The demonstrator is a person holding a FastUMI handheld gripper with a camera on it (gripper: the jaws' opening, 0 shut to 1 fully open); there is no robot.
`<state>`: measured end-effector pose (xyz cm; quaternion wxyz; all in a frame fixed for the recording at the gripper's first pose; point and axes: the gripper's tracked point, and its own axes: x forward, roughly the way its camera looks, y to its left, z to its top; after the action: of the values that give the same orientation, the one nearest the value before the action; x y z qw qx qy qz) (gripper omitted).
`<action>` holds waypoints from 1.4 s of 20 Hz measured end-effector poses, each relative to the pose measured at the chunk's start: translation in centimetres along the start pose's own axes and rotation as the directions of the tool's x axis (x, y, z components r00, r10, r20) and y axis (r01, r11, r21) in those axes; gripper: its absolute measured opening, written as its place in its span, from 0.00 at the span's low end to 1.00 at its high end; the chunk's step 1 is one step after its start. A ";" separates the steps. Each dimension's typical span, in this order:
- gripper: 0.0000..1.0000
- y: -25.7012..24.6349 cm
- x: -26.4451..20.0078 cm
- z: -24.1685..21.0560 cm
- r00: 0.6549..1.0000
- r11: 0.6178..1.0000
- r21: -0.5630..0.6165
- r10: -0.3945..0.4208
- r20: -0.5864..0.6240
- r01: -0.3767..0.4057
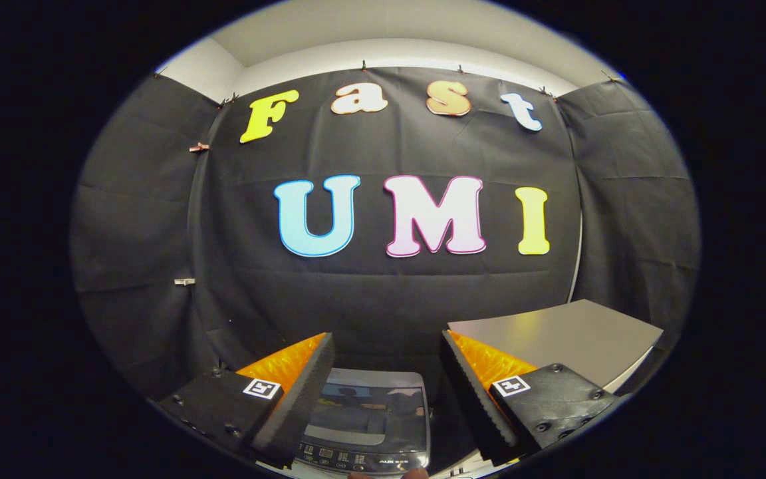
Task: Put the clothes into the washing machine and then close the washing machine lid.
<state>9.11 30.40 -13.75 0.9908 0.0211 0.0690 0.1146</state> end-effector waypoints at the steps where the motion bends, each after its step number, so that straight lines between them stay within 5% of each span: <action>1: 0.99 -0.4 -0.9 0.3 1.000 1.000 0.001 0.003 0.003 -0.003; 28: 0.99 -6.5 -23.8 9.5 0.974 0.999 0.004 -0.042 0.223 0.042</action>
<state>-11.02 18.32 -1.58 0.9945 0.0319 -0.0421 0.0905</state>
